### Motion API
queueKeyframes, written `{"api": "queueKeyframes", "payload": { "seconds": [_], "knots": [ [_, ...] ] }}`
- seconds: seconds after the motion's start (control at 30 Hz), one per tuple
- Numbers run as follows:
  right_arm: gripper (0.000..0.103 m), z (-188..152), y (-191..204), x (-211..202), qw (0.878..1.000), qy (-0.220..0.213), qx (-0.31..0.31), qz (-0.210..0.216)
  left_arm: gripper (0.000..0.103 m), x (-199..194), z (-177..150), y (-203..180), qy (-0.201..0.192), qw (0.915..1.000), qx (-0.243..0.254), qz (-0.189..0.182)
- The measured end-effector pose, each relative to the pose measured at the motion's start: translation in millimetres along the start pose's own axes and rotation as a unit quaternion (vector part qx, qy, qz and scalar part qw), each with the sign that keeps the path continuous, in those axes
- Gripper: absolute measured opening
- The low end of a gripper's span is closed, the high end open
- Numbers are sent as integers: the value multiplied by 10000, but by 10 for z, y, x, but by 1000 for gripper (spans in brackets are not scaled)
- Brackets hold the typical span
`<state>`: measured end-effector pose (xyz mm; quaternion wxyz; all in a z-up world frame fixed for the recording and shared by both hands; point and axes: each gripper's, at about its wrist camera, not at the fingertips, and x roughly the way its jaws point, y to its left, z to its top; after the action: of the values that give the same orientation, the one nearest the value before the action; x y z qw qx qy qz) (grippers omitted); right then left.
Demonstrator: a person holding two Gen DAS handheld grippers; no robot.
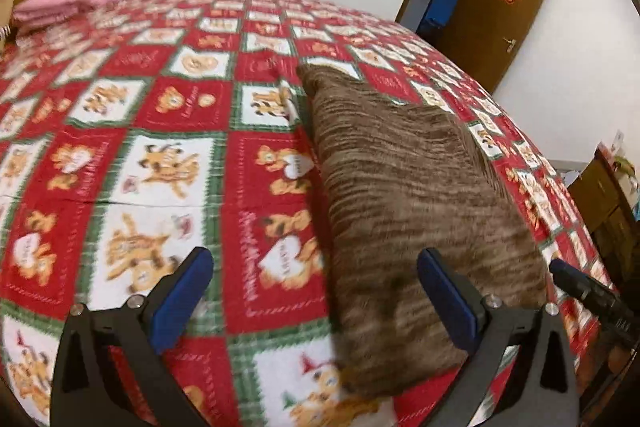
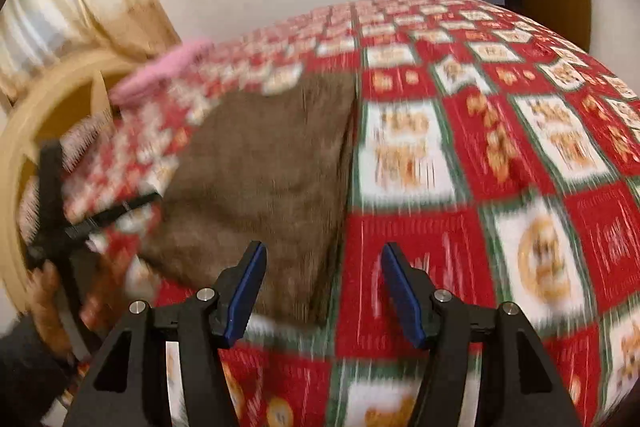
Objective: Fold small clothes
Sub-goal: 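Move the open right tool to the folded sweater's edge and close on it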
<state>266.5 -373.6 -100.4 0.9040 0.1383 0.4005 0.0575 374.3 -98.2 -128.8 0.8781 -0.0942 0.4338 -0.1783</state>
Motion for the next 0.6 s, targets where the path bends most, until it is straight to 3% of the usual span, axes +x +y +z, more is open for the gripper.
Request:
{"api": "queueKeyframes", "payload": {
  "seconds": [0.17,0.3,0.43,0.6],
  "knots": [
    [61,459,-426,394,9900,91,1073,907,103,287,-18,-44,289,9989,-308,-216],
    [61,698,-593,814,9880,243,1238,888,103,299,-116,-249,123,9994,266,173],
    [61,903,-738,1185,9845,285,1374,1053,103,302,-119,-243,104,9995,269,144],
    [61,1087,-670,1432,9876,330,1079,1095,103,322,-118,-251,61,9994,306,142]
  ]
}}
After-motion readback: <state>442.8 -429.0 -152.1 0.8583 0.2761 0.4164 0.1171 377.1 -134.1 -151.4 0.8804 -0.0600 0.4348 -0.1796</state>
